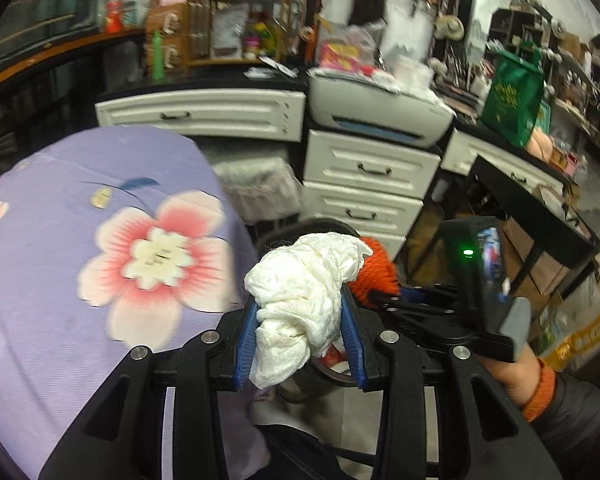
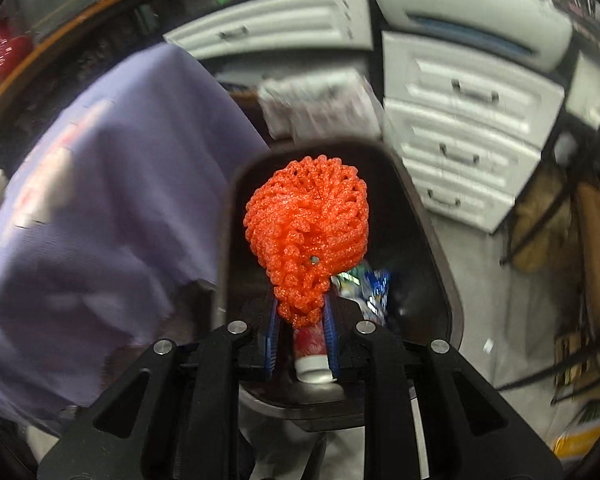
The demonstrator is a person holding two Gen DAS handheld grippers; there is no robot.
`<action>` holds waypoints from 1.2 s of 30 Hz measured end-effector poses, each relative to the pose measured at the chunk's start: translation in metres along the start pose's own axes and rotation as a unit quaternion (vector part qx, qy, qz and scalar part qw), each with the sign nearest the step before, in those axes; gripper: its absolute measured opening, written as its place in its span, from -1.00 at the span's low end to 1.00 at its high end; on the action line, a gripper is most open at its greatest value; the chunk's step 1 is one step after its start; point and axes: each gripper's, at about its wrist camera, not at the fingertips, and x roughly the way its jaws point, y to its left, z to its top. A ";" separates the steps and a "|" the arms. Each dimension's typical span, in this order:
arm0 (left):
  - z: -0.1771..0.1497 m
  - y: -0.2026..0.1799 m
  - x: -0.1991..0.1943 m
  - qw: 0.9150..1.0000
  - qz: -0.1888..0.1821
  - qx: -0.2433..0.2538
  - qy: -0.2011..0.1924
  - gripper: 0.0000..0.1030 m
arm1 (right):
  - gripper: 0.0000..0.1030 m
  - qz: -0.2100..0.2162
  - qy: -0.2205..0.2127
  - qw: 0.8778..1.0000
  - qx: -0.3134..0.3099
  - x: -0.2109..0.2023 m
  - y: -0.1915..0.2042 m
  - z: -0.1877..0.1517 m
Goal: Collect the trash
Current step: 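Carry the tissue and knitted ball over the brown bin, then open the right gripper, then the left, dropping both items into the bin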
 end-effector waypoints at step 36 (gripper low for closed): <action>-0.014 -0.077 0.174 0.983 -0.032 0.079 0.161 -0.23 | 0.39 -0.096 -0.133 0.980 0.112 -0.107 -0.103 -0.035</action>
